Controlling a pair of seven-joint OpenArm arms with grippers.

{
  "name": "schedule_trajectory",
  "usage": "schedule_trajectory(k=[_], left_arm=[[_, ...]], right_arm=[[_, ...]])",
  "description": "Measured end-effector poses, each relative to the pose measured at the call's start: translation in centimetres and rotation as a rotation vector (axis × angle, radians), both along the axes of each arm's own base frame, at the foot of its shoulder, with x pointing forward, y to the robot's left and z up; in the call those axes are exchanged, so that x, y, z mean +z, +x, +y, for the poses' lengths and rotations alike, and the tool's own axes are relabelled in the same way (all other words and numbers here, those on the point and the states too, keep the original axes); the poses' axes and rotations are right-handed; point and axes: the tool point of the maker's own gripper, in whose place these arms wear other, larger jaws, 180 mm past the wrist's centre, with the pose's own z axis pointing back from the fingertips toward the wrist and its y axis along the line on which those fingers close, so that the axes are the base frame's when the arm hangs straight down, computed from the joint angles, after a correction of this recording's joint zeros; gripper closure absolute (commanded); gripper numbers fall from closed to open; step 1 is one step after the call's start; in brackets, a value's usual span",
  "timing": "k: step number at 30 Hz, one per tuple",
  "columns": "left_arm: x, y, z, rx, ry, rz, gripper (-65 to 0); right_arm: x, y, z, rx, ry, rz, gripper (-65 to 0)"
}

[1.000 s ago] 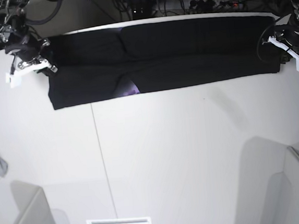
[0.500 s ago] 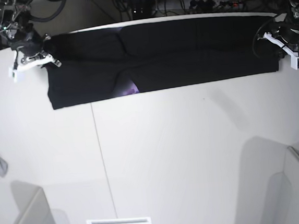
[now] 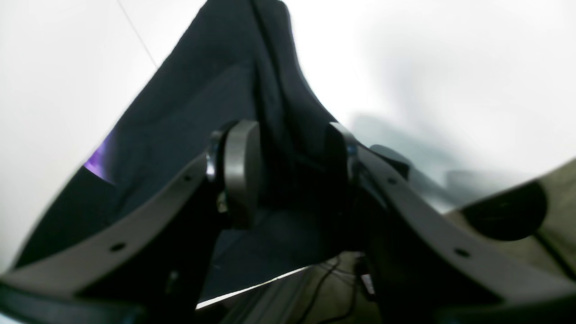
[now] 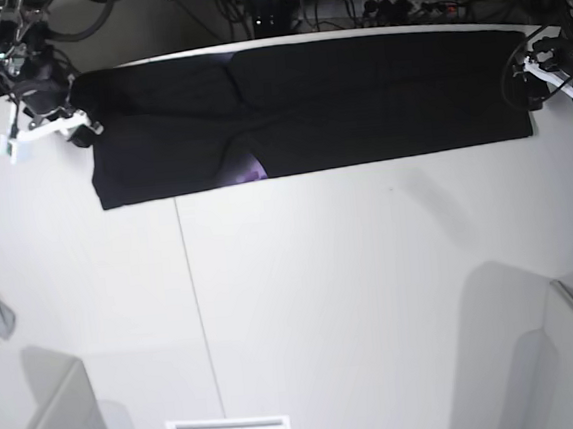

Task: Fold the T-shirt properly
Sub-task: 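Release the hem and raise both grippers, then grasp the ends of the folded strip with both grippers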

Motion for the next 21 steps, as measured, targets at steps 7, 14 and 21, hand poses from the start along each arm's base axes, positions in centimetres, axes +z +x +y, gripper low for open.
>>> schedule_trajectory(k=[7,14,21], left_arm=[[-2.6,-0.7,-1.2,0.055,-0.091,0.011,0.0],[-6.6,-1.4,-2.7,0.064,-0.176,0.083,0.0],[-10.1,0.2,-3.1,0.005,-0.091,0.067,0.0]], right_arm=[[0.0,1.8,5.1,0.366,-0.199,-0.102,0.0],[-2.1,0.9,7.2,0.450,-0.439,-0.035,0.0],[-5.4,1.4,6.7,0.449,-0.464,0.046,0.0]])
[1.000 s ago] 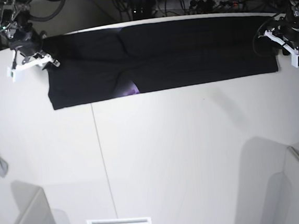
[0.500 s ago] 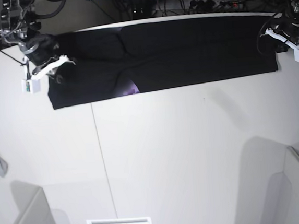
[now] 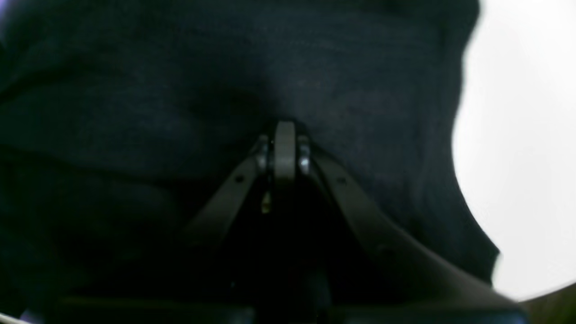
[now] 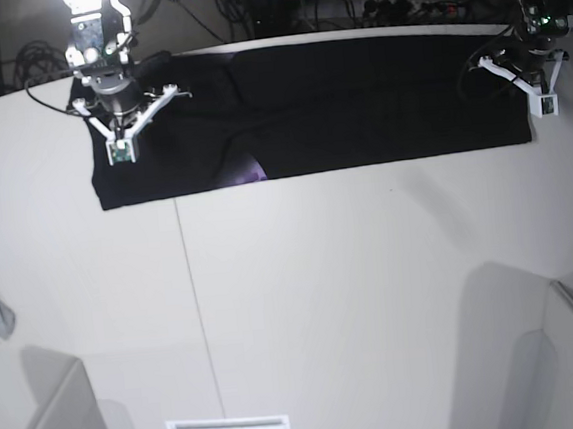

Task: Fold the T-shirt properly
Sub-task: 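Grasp the ends of the folded strip with both grippers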

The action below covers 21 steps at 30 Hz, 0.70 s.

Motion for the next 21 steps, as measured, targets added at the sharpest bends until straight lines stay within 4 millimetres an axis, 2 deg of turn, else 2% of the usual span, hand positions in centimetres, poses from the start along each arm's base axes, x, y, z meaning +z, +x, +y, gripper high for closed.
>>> schedule_trajectory(k=[3,7,16,21], left_arm=[[-0.2,2.0,-0.1,0.021,-0.008,-0.054,0.0],[-0.3,3.3,0.1,0.028,-0.011,-0.069,0.0],[-0.2,7.7,0.5,0.040,-0.017,-0.067,0.0],[-0.4,10.6,-1.0,-0.009,-0.012,-0.068,0.0]], right_arm=[[-0.6,1.0,-0.2,-0.001,-0.005,-0.012,0.0],[-0.9,3.2,-0.4,-0.006,-0.004,-0.032,0.0],[-1.2,7.2,-0.8,-0.012,-0.009,-0.069,0.0],[-1.3,9.7,-1.7,-0.008,-0.021,-0.077,0.0]])
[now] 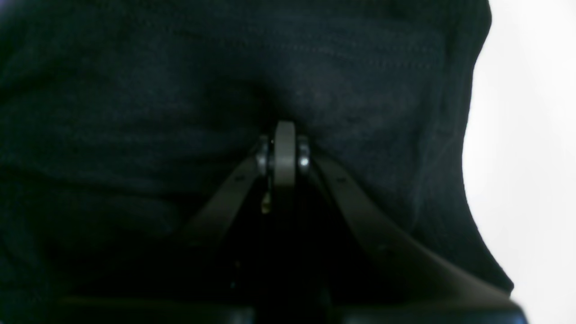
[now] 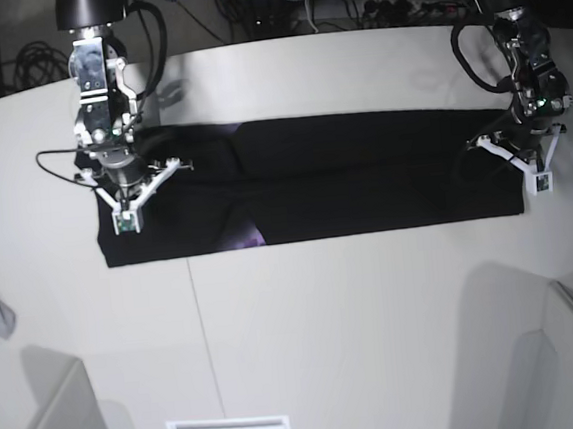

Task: Fold the T-shirt properly
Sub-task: 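Grasp the ends of the folded strip with both grippers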

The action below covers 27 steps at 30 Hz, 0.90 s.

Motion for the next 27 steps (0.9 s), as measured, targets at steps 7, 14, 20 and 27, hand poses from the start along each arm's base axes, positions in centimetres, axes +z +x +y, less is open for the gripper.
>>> schedule_trajectory(k=[7,14,20,27], left_arm=[[0.2,3.1,-0.6,-0.018,0.005,-0.008,0.0],[1.9,2.8,-0.7,-0.038,0.045,0.031,0.0],[10.0,3.8,0.3,0.034,0.078,-0.126,0.0],[12.2,1.6,0.7,0.090,-0.100,-0.230,0.0]], right_arm=[[0.4,2.7,-1.8,-0.043,-0.002,-0.007,0.0],[3.9,3.0,-1.7,-0.043,-0.025,-0.072,0.0],[10.8,4.4,-0.7,-0.014,-0.028,-0.270,0.0],[11.6,2.7,-0.5,-0.014,-0.029,-0.220,0.0]])
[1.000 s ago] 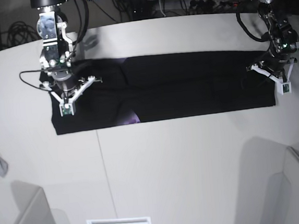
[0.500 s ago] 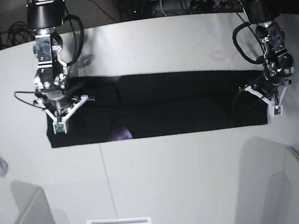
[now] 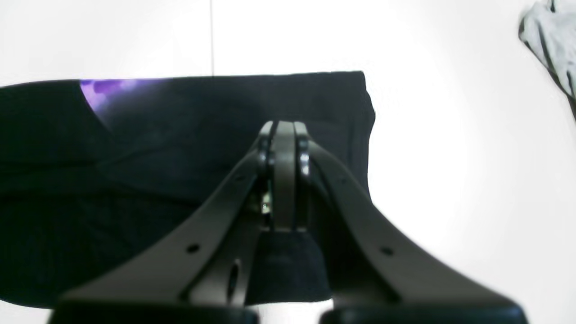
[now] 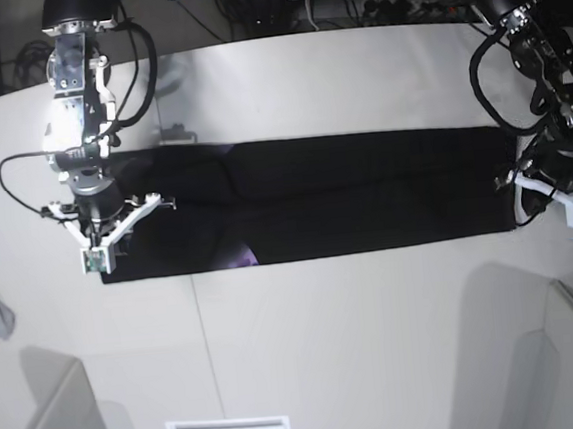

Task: Fold the T-shirt properly
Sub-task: 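Grasp the ends of the folded strip with both grippers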

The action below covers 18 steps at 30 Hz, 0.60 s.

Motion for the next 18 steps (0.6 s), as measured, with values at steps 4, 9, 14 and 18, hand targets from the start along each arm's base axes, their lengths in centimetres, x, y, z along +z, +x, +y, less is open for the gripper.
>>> schedule_trajectory(k=[4,9,14,18], left_arm=[[-2.9,-1.9,3.2,0.102,-0.034,0.023,-7.4],[-5.2,-1.6,3.4,0.097,-0.064,0.033,-43.9],[-7.2,-1.7,1.8,-0.028,-0.082,0.021,-65.0],[-9.1,-2.0,1.9,-0.016,-0.118,0.059,-65.0]], right_arm=[[-1.1,-1.6,0.2,0.001,0.004,0.036,0.0],[-2.2,-2.7,1.2,0.004,0.033,0.071,0.0],[-2.6,-3.1,1.2,0.003,0.032,0.083,0.0],[-3.4,-4.1,1.2,0.002,0.034,0.114,0.0]])
